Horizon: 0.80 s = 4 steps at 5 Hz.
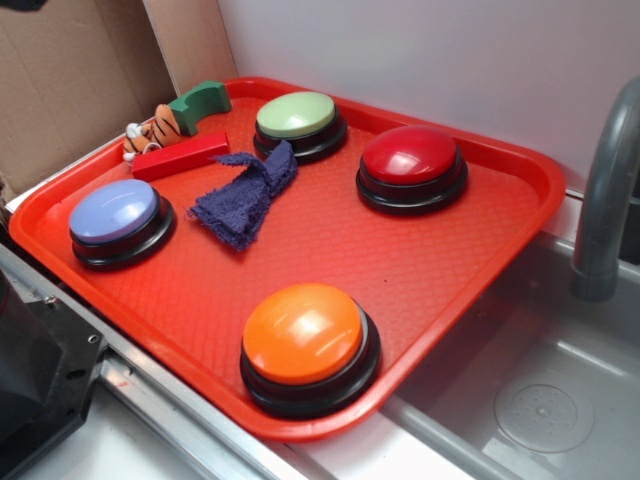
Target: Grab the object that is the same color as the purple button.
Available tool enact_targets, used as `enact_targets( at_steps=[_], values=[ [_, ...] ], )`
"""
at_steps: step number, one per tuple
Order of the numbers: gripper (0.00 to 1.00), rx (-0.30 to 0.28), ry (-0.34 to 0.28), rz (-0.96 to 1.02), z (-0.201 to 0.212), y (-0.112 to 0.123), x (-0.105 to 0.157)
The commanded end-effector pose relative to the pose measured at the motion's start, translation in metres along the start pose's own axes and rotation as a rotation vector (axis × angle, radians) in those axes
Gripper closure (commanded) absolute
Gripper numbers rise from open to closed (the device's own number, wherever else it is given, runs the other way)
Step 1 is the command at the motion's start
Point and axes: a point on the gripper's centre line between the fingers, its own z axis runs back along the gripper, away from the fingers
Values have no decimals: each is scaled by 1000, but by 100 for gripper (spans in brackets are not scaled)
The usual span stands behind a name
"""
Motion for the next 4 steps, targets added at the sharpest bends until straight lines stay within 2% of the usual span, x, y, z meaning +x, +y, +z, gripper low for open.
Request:
enact_targets(
  at_steps=[1,2,3,4],
  values=[
    [0,-66,-2,483,-22,15,46],
    [0,-110,-25,736,-45,24,70],
    [0,-85,-26,953,-83,31,94],
    [0,-46,-31,1064,-119,34,106]
  ],
)
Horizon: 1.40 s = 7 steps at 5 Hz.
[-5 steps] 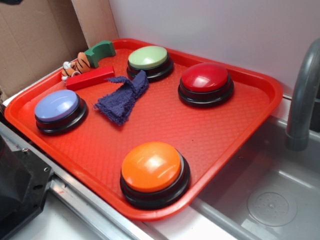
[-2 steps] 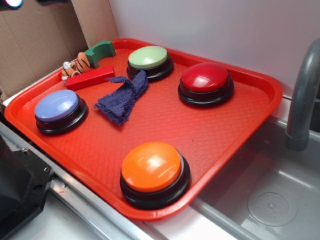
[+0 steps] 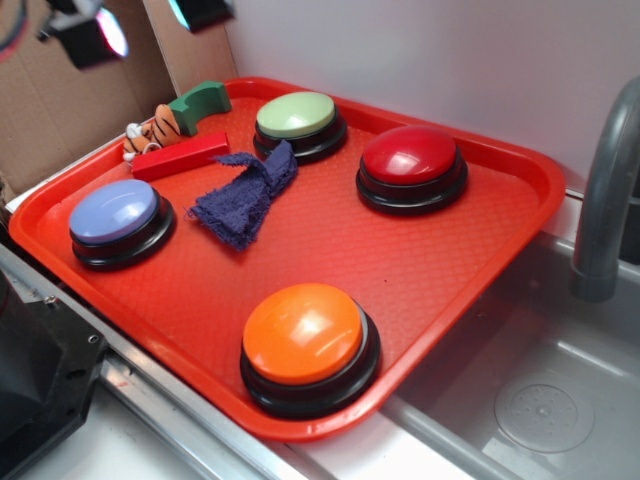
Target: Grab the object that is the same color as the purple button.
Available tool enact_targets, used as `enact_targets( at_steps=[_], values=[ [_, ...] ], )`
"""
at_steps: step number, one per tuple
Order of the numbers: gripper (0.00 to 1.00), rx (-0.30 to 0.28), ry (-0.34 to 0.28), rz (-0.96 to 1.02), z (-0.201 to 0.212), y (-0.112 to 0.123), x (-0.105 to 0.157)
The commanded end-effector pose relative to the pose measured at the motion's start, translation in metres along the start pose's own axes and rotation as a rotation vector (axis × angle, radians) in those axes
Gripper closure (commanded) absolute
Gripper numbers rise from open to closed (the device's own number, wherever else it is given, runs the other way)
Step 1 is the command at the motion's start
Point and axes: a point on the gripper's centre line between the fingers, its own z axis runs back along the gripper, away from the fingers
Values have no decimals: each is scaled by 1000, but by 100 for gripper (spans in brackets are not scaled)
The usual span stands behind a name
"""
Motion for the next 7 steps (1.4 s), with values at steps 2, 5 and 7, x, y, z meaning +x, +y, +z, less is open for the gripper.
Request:
enact_targets(
  at_steps=[2,5,7],
  values=[
    [0,43,-56,167,-86,-6,17],
    [0,171,-21,143,-128,10,5],
    [0,148,-61,105,-137,13,-2]
  ],
)
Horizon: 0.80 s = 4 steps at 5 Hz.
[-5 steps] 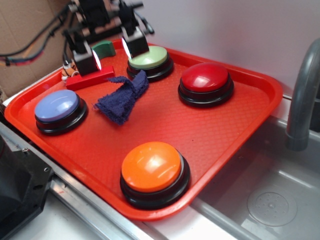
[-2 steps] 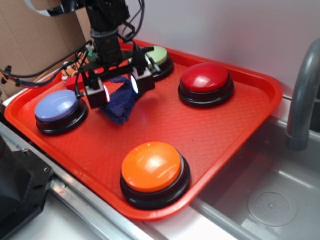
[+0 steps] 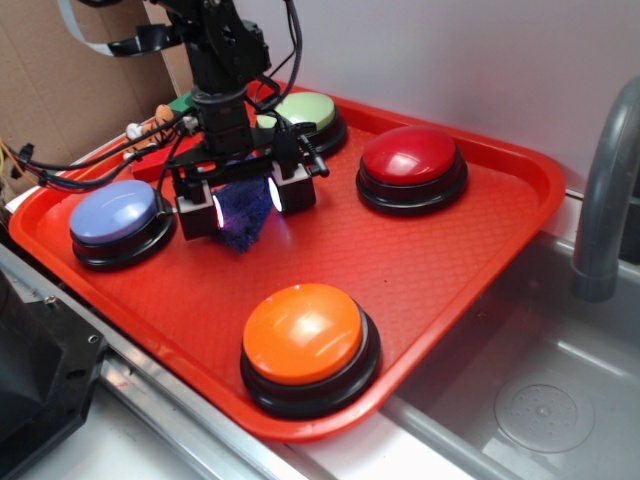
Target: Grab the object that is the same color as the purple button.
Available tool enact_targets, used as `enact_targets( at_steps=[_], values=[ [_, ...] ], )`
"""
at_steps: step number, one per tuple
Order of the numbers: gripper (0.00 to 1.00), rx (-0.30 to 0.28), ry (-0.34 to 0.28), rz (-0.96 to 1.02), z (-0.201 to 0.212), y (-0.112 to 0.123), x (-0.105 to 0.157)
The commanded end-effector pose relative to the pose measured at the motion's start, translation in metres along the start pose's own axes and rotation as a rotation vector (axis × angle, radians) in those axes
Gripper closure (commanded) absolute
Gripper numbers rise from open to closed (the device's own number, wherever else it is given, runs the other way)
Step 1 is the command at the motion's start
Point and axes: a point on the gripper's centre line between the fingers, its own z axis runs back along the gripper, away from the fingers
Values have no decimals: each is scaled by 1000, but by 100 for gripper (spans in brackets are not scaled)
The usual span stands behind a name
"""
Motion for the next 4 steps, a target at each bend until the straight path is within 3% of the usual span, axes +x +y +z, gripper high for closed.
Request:
enact_targets(
  at_steps=[1,4],
  values=[
    [100,-52,-10,-12,-3,9,2],
    [100,-117,-30,-84,10,8,6]
  ],
)
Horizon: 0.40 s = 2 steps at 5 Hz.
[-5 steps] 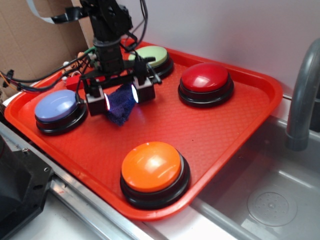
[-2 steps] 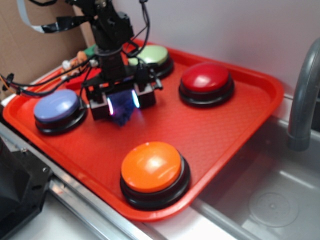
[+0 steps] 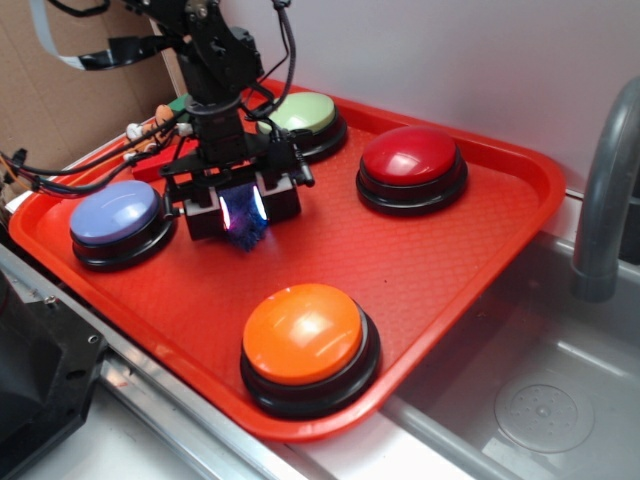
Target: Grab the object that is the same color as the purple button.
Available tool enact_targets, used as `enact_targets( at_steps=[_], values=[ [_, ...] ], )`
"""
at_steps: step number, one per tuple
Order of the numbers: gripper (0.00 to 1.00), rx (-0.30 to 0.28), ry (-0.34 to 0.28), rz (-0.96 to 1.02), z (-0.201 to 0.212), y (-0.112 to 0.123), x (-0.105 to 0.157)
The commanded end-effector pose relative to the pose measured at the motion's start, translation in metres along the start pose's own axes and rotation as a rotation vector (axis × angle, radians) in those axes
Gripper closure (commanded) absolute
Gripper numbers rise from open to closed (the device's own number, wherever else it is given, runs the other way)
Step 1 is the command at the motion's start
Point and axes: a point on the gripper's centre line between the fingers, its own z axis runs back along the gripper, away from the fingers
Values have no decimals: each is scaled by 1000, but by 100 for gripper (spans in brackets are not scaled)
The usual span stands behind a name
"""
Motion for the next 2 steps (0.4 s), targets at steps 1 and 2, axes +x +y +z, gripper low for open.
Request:
enact_targets(
  at_steps=[1,2],
  values=[
    [100,-65,-54,-74,19,5,12],
    [100,-62,-55,-165,35,4,16]
  ],
)
